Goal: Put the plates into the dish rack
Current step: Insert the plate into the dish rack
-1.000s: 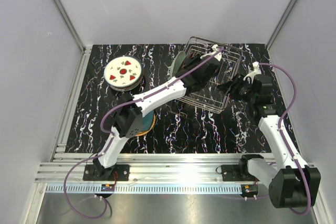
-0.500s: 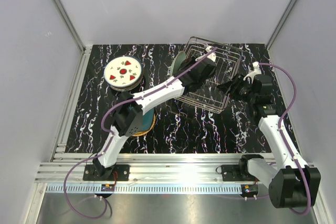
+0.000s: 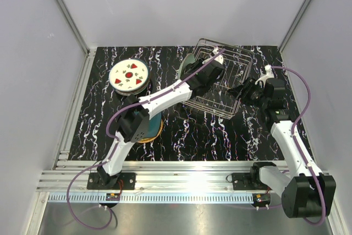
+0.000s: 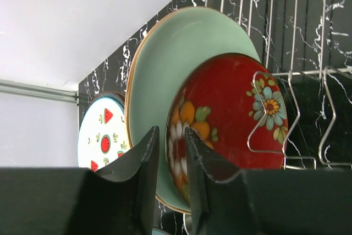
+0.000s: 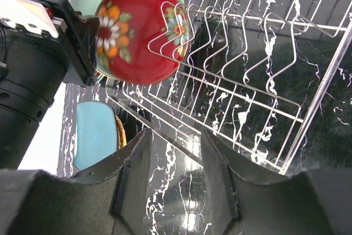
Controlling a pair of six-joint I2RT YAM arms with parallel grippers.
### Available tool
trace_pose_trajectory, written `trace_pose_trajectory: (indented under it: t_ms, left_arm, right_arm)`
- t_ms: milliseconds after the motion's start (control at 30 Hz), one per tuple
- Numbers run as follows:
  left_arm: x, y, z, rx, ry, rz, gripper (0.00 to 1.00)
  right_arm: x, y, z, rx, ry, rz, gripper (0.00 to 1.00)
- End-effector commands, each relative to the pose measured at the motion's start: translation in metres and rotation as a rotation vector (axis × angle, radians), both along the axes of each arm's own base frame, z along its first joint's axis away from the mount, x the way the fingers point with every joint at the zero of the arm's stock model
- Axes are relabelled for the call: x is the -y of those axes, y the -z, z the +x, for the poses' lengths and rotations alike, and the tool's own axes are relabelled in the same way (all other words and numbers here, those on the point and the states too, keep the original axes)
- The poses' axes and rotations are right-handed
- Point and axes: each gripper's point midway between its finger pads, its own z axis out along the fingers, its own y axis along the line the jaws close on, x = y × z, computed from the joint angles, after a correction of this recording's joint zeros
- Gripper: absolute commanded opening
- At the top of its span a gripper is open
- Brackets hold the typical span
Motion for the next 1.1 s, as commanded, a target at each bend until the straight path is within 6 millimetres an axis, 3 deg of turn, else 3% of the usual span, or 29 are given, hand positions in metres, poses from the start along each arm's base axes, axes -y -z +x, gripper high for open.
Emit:
trace_pose_trajectory:
  t_ms: [0, 167, 467, 567, 600, 667, 700, 733, 767, 800, 833, 867, 900, 933, 967, 1000, 1033, 1067]
  left_arm:
    - [-0.004, -0.025, 0.005, 0.069, -0.033, -0.060, 0.28]
    - [-0.005, -0.033, 0.004, 0.080, -0.032, -0.079, 0.31]
    - [0.000, -0.075, -0.010, 0.091, 0.028, -0.232, 0.50]
    - [-0.002, -0.098, -0.020, 0.112, 0.048, -0.288, 0.55]
    - [-0.005, -0.114, -0.025, 0.129, 0.056, -0.325, 0.56]
    - [-0.007, -0.121, -0.034, 0.123, 0.071, -0.377, 0.60]
    - [-0.014, -0.141, -0.041, 0.143, 0.079, -0.424, 0.61]
    - [-0.016, -0.136, -0.046, 0.127, 0.085, -0.444, 0.64]
    - [-0.026, -0.156, -0.056, 0.152, 0.091, -0.497, 0.64]
    - [-0.031, -0.161, -0.061, 0.158, 0.090, -0.521, 0.65]
    - [-0.035, -0.150, -0.068, 0.132, 0.092, -0.529, 0.67]
    - [-0.048, -0.167, -0.079, 0.155, 0.091, -0.588, 0.68]
    - [-0.056, -0.169, -0.086, 0.157, 0.085, -0.611, 0.68]
    - [-0.061, -0.151, -0.093, 0.124, 0.069, -0.631, 0.69]
    - [-0.069, -0.148, -0.099, 0.115, 0.062, -0.654, 0.72]
    - [-0.085, -0.159, -0.111, 0.129, 0.057, -0.709, 0.73]
    - [-0.092, -0.136, -0.118, 0.085, 0.028, -0.746, 0.74]
    - [-0.101, -0.127, -0.125, 0.061, 0.007, -0.768, 0.75]
  right_arm:
    - [0.003, -0.005, 0.005, 0.027, 0.007, -0.019, 0.49]
    - [0.003, -0.005, 0.005, 0.027, 0.008, -0.019, 0.50]
    - [0.004, -0.005, 0.005, 0.029, 0.012, -0.021, 0.50]
    - [0.004, -0.005, 0.005, 0.030, 0.013, -0.025, 0.51]
    - [0.004, -0.005, 0.004, 0.029, 0.012, -0.026, 0.51]
    - [0.005, -0.004, 0.004, 0.028, 0.013, -0.031, 0.51]
    - [0.006, -0.004, 0.004, 0.028, 0.019, -0.033, 0.51]
    - [0.007, -0.002, 0.004, 0.022, 0.024, -0.036, 0.51]
    - [0.007, -0.002, 0.004, 0.021, 0.027, -0.041, 0.51]
    - [0.007, -0.001, 0.004, 0.019, 0.025, -0.045, 0.51]
    - [0.008, -0.001, 0.003, 0.015, 0.027, -0.044, 0.52]
    - [0.008, 0.000, 0.003, 0.012, 0.025, -0.045, 0.52]
    - [0.008, 0.000, 0.003, 0.011, 0.026, -0.047, 0.52]
    - [0.008, 0.001, 0.002, 0.009, 0.027, -0.046, 0.52]
    - [0.008, 0.000, 0.002, 0.010, 0.026, -0.047, 0.52]
    - [0.008, 0.000, 0.002, 0.011, 0.028, -0.046, 0.52]
    - [0.007, 0.001, 0.001, 0.009, 0.024, -0.045, 0.52]
    - [0.007, 0.001, 0.001, 0.010, 0.022, -0.045, 0.52]
